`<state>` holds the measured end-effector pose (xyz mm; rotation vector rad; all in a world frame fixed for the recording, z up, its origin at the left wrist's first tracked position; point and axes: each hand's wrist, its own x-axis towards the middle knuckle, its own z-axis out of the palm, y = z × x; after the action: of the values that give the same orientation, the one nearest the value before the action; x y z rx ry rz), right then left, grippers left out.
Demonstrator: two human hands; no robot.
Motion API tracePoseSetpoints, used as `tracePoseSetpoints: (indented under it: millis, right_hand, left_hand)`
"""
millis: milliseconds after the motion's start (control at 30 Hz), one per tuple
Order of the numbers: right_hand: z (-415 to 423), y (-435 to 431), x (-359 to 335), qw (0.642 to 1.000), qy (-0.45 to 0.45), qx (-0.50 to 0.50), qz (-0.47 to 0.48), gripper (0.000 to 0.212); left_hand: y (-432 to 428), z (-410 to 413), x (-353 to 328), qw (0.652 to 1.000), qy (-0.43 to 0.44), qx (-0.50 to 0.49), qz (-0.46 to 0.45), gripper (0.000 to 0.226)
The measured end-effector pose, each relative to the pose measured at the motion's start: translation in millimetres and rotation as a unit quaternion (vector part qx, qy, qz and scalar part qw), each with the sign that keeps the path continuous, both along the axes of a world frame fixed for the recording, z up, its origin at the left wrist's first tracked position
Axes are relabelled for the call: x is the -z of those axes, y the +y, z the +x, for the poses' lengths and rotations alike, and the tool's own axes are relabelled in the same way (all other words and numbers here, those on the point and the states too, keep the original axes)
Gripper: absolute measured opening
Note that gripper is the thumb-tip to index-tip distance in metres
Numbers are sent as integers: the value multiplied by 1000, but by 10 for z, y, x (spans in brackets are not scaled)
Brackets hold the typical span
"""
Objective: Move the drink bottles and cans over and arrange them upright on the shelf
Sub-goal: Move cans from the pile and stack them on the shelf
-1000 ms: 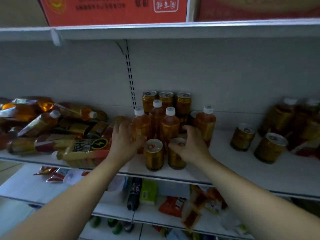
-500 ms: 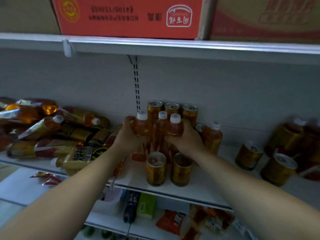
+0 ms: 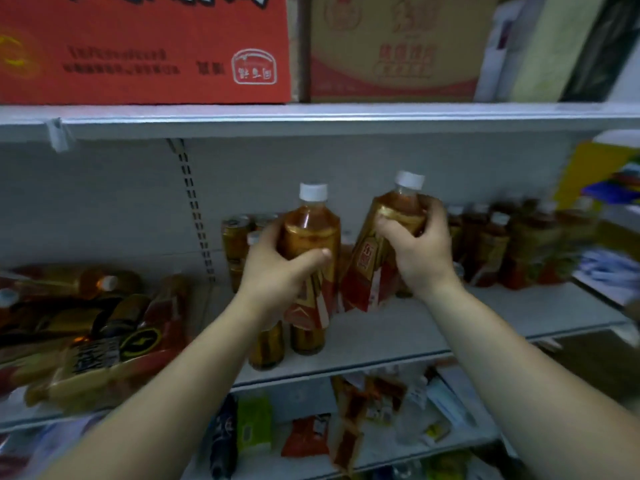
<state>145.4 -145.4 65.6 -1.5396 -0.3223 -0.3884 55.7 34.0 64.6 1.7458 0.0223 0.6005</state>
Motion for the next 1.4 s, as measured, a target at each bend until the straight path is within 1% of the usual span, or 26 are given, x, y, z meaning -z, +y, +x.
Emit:
tracePoseSetpoints:
  millis: [100,200,233,367,433,467,533,600,767,867,933,967,1000,1100,1167,1233,1333,1400]
  right_hand:
    - [-20,-544,112,997,14,64,-49,52]
    - [15,-1099,220,989,50,96,-105,65]
    - [42,-1298,261,985,58,104,-121,66]
    - [231,-2085,441,975,85,135,-157,47]
    - [379,-2469,549,971,99,136,-168,47]
    - [462,-2648,604,970,107,129,-177,52]
    - [636,-2951,703,965,121,115,-200,64]
    - [824,-3163,780,964,132,94,-212,66]
    - [1281,-3260,917,966,135,19,-217,56]
    - [1480,-3149,970,966,121,-18,-226,51]
    - [1594,-3072,985,966,105,-38,-231,46]
    - [1646,-3041,996,966,97,-44,-235,47]
    - [1703,-3017,1015,966,89,-47,-238,49]
    - [1880,-2958,1062,957,74,-32,-277,62]
    - [1976,-2931,1072,942,81,2,-326,71]
    - [2052,-2913,1085,936,75,21,-344,76]
    - [2117,-2906,1109,933,74,9,-352,78]
    - [2147,-2915,1108,924,62,-8,-378,75]
  left_hand:
    - [-477,148,201,998,26,58,6,44]
    - [-966,326,416,993,69,93,24,45]
    - [-1131,404,481,991,82,104,27,45]
    - [-1827,744,667,983,114,138,30,55]
    - [-2171,938,741,982,117,143,33,51]
    - [-2330,1039,777,982,118,141,32,46]
    - [-2607,1219,847,983,128,130,31,47]
    - [-2816,1369,923,983,142,110,31,48]
    - [-3037,1624,1017,985,153,51,65,51]
    - [-3010,1734,1015,980,137,48,136,62]
    - [-2938,1817,1019,965,145,66,208,72]
    - [-2892,1853,1015,954,153,77,246,73]
    - [-2845,1899,1008,944,159,87,276,68]
    - [-2734,2047,989,929,144,98,327,58]
    - [-2693,2194,986,919,135,91,360,60]
    - [-2649,2376,971,902,142,74,402,65]
    - [-2578,2594,950,891,154,64,421,65]
    - [-2558,2699,967,892,163,61,417,69]
